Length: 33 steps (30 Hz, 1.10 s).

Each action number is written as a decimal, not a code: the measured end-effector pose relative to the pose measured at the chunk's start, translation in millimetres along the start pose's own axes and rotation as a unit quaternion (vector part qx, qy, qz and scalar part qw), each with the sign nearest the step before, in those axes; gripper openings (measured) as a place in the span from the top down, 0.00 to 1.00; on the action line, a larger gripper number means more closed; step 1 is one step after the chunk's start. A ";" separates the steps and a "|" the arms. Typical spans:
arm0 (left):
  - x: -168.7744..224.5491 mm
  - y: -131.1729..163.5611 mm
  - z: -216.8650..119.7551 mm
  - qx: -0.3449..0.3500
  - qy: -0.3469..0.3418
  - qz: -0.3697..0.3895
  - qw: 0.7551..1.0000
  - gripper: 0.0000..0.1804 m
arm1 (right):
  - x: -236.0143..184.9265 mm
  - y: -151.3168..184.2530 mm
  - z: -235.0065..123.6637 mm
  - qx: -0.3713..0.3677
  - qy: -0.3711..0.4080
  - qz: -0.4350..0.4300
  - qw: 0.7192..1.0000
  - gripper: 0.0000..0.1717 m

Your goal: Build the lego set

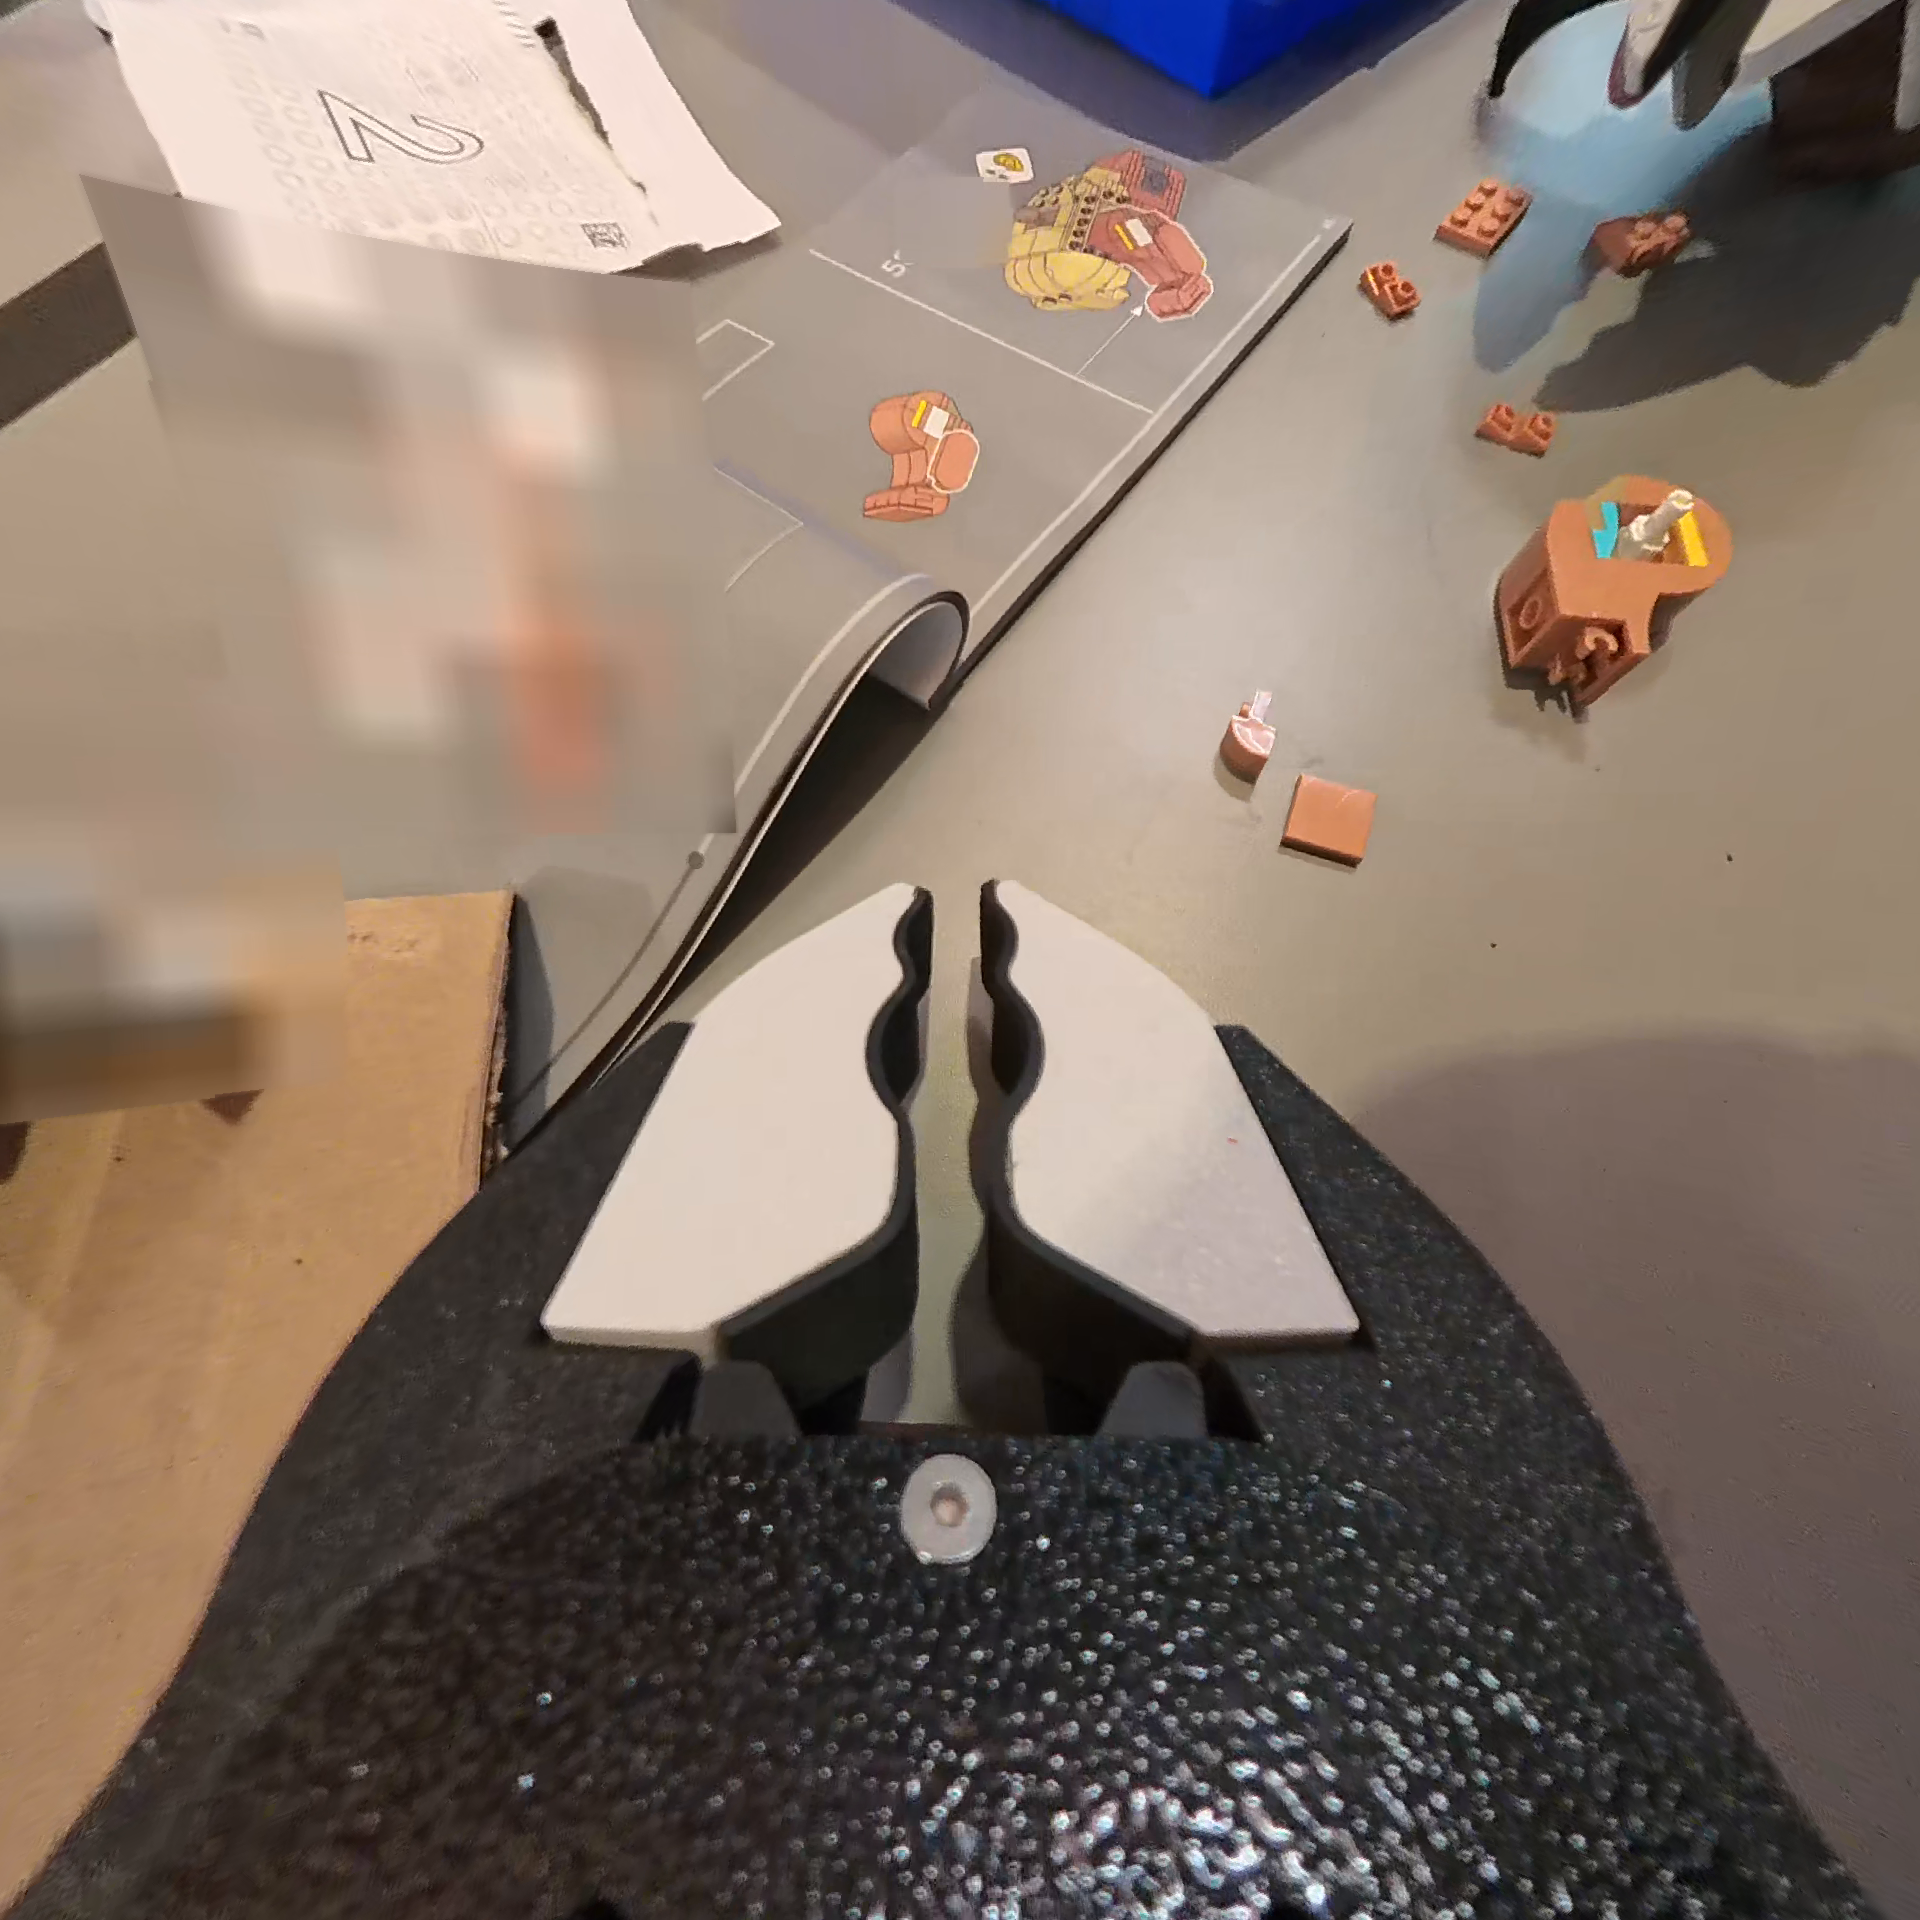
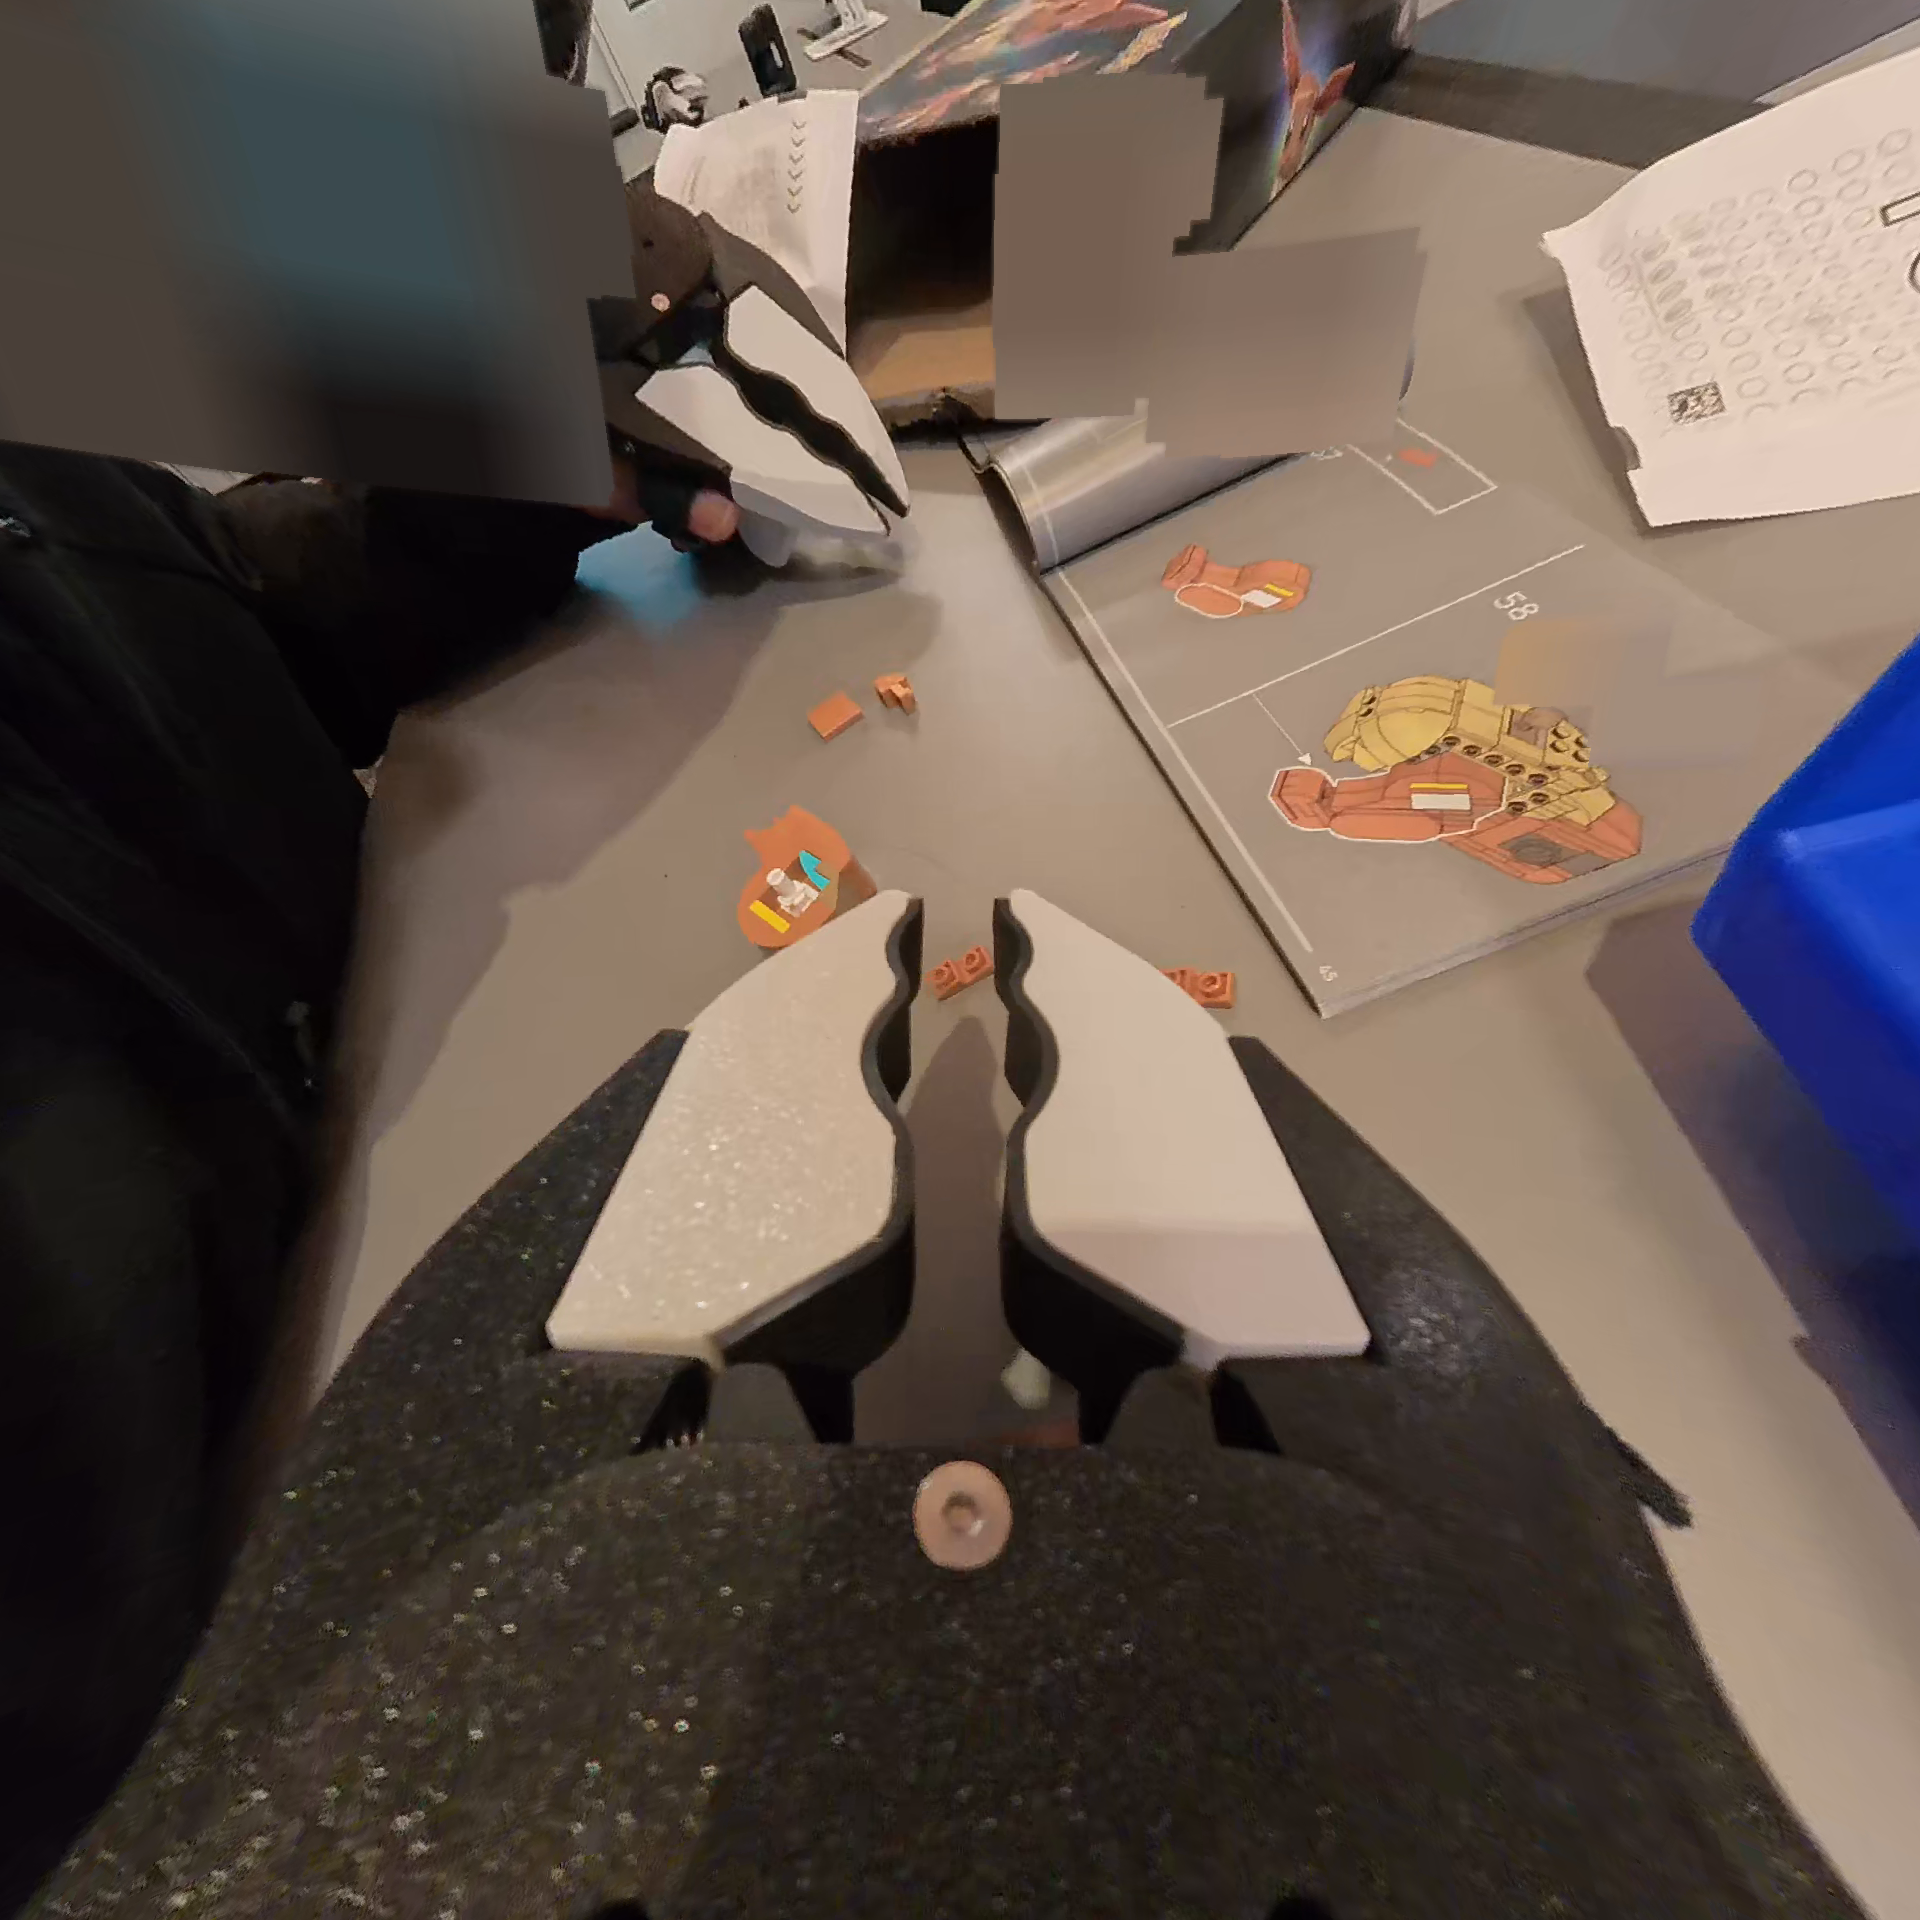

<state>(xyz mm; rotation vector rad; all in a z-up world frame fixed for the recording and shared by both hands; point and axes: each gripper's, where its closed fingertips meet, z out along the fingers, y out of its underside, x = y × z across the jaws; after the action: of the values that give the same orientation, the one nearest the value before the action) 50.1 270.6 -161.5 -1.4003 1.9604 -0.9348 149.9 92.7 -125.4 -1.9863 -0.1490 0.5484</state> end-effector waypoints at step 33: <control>-5.6 -9.0 16.7 -0.010 -0.057 0.066 0.996 0.95 | 1.3 12.2 -73.0 0.077 0.043 0.001 0.996 0.93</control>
<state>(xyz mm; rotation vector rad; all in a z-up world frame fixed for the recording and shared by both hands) 69.7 270.3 -164.3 -1.2891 1.9550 -0.7622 181.5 27.8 -109.4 -1.8563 -0.0490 0.4614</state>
